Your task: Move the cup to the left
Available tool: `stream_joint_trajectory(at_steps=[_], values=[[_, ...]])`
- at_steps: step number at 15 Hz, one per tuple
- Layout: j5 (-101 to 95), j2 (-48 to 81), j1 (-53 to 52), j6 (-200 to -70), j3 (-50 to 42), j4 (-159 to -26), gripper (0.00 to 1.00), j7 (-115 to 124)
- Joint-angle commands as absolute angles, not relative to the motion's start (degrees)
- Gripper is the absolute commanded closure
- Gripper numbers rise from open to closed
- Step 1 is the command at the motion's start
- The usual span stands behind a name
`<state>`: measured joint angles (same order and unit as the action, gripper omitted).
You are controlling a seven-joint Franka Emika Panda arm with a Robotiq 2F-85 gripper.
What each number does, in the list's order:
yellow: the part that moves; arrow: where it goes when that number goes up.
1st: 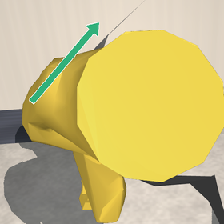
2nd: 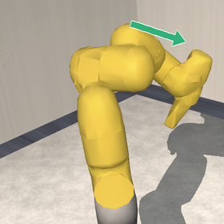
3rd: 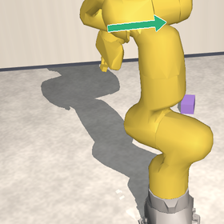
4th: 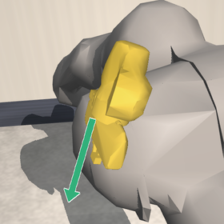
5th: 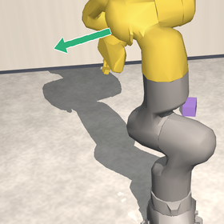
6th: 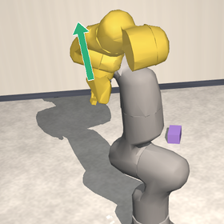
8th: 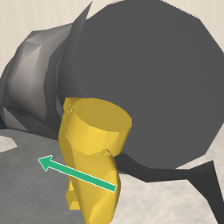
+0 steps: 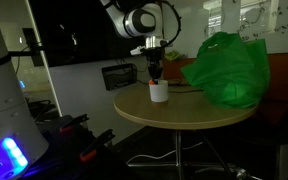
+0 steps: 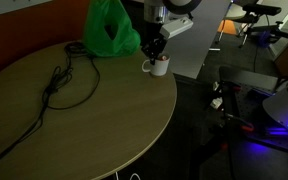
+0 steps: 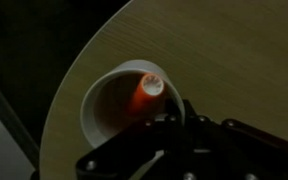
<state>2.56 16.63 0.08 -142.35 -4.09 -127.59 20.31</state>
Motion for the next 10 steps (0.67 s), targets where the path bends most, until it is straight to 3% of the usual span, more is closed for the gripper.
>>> stream_joint_trajectory(at_steps=[1, 10], values=[[5.4, 13.2, -1.0, -143.6, -2.4, -129.9, 0.97, 20.4], [6.4, 15.9, -7.1, -145.6, 2.5, -126.7, 0.97, 22.4]])
